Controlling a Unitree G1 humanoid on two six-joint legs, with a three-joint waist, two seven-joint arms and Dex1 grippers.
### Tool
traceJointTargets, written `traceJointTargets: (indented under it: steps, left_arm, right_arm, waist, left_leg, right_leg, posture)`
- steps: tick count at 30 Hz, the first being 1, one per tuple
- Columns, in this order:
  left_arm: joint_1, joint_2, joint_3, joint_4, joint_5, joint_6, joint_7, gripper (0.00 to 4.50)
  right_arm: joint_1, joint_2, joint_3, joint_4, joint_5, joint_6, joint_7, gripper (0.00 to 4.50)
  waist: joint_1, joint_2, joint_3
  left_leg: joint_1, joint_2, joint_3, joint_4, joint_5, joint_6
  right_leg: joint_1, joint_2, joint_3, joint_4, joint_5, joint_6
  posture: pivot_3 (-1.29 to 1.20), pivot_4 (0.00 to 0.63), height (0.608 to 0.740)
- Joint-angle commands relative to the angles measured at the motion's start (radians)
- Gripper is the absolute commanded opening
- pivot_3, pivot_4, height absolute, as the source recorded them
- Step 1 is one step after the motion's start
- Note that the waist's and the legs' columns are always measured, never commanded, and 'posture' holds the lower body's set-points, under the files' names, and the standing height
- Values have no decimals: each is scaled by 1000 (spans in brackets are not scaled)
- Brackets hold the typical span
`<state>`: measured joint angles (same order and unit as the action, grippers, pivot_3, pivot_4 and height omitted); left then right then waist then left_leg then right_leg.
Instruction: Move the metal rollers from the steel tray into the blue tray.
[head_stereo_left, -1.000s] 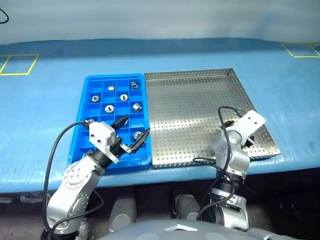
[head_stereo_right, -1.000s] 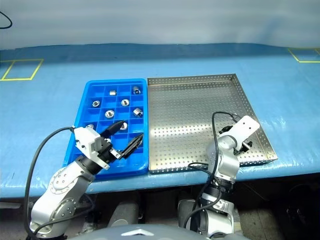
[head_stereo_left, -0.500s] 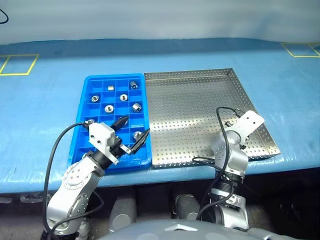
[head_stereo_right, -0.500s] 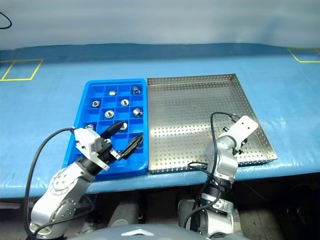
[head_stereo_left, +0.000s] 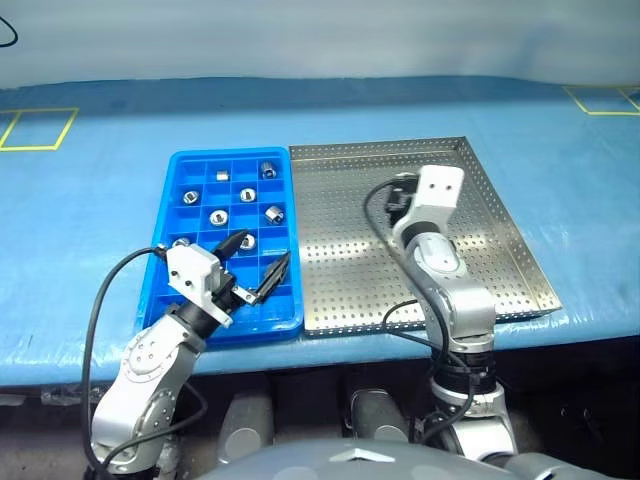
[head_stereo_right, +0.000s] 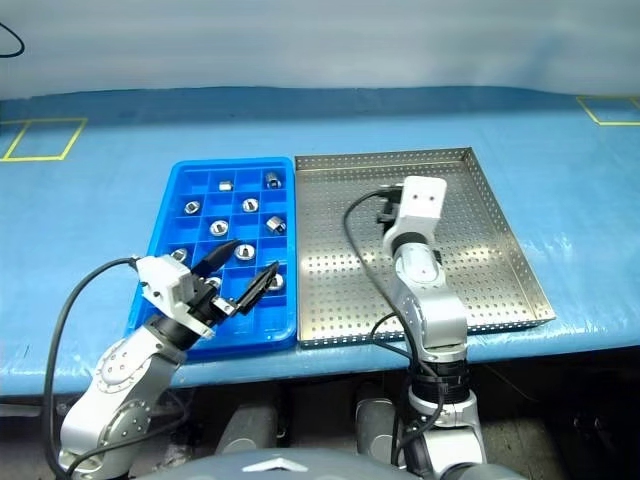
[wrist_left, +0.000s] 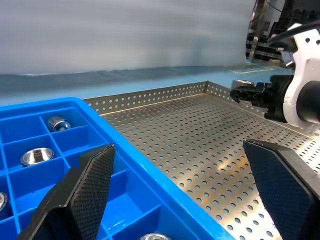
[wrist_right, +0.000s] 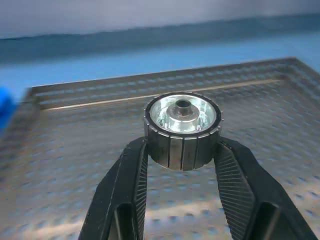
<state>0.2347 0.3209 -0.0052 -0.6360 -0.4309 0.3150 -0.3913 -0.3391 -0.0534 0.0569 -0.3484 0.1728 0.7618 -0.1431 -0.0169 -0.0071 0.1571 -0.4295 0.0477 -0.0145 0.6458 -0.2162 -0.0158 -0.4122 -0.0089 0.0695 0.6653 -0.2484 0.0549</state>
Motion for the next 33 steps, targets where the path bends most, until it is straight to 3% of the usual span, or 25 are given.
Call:
traceJointTargets:
  steps: [1, 8, 13, 21, 30, 33]
  left_arm:
    - [42, -5, 66, -46, 25, -65, 25, 4500]
    - [239, -33, 232, -129, -9, -146, 38, 4500]
    - [344, -52, 281, -158, -14, -171, 40, 4500]
    - [385, -50, 267, -192, -29, -163, 37, 4500]
    - [355, -38, 242, -183, -23, -144, 38, 4500]
    - [341, -27, 230, -176, -24, -134, 32, 4500]
  right_arm:
    - [-27, -41, 70, -84, 65, 78, 149, 1616]
    - [-66, -104, 220, -125, 177, 210, 378, 1616]
    - [-65, -129, 346, -135, 206, 208, 498, 1616]
    - [-35, -120, 431, -90, 213, 193, 563, 1616]
    - [-6, -114, 457, -17, 203, 222, 569, 1616]
    - [-2, -116, 455, -6, 200, 242, 565, 2631]
  waist:
    - [5, 0, 0]
    - [16, -2, 1]
    - [52, -3, 1]
    - [91, -5, 0]
    - [94, -5, 0]
    - [95, -6, -1]
  left_leg:
    - [0, 0, 0, 0, 0, 0]
    - [-1, 0, 0, 0, 0, 0]
    - [-1, 1, -1, 0, 0, 0]
    - [-1, 0, -1, 1, 0, 0]
    - [-1, 1, -1, 1, 0, 0]
    - [0, 1, 0, 1, 0, 0]
  right_leg:
    - [0, 0, 0, 0, 0, 0]
    - [0, 0, 0, -1, -2, -3]
    - [0, 0, -1, -2, -5, 0]
    - [-1, -1, -2, -3, -6, 0]
    - [0, -1, -2, -3, -6, 0]
    - [0, -1, -2, -3, -6, 0]
  posture:
    - [140, 150, 740]
    - [223, 150, 740]
    - [289, 150, 740]
    - [313, 150, 740]
    - [298, 150, 740]
    - [291, 150, 740]
